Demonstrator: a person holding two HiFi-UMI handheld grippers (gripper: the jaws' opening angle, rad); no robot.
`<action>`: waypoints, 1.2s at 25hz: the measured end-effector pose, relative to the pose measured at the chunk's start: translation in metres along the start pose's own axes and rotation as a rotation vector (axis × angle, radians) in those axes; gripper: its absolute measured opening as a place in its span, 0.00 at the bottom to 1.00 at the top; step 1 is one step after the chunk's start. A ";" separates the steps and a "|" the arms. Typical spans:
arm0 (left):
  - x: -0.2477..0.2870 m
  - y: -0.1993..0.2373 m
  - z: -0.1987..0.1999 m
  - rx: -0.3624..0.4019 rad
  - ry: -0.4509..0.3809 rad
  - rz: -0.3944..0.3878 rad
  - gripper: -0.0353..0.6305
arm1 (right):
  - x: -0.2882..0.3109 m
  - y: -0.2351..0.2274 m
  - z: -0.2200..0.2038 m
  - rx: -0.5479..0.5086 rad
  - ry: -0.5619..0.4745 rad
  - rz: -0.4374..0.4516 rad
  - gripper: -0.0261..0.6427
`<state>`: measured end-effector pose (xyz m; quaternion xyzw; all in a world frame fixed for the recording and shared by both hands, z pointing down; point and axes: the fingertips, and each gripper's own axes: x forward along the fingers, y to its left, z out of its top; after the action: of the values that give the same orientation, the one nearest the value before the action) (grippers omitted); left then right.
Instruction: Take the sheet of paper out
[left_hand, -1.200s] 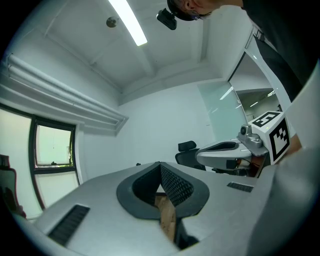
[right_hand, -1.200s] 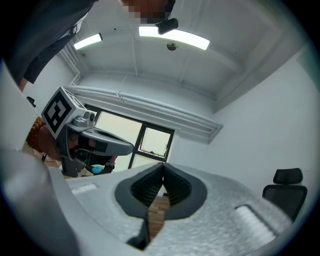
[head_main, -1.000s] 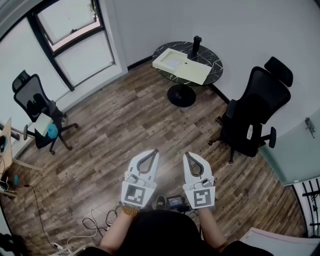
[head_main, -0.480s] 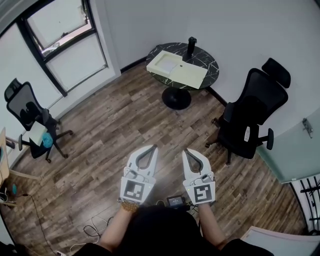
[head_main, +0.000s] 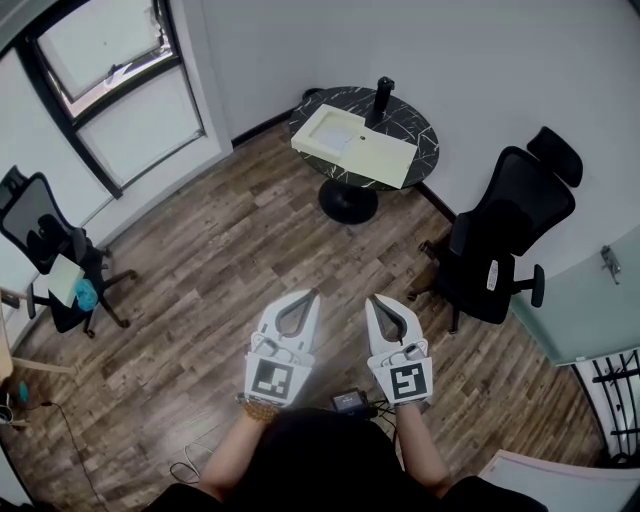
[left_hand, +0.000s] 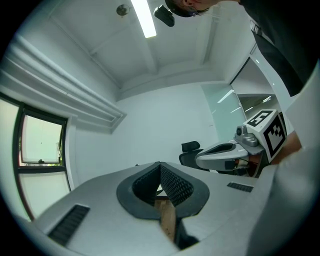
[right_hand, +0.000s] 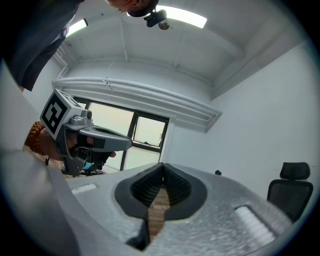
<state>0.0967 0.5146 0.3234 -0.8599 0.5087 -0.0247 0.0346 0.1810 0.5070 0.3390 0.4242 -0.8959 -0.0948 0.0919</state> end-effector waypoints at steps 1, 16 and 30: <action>0.002 0.008 -0.002 -0.009 -0.003 -0.003 0.04 | 0.009 0.002 0.001 0.003 0.003 0.002 0.04; 0.039 0.097 -0.025 -0.065 -0.014 -0.066 0.04 | 0.116 0.010 0.010 0.003 0.047 -0.017 0.04; 0.117 0.135 -0.051 0.012 0.036 -0.102 0.04 | 0.178 -0.061 -0.030 0.070 0.063 -0.078 0.04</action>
<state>0.0312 0.3454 0.3634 -0.8839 0.4645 -0.0450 0.0294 0.1229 0.3274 0.3676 0.4648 -0.8780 -0.0532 0.1013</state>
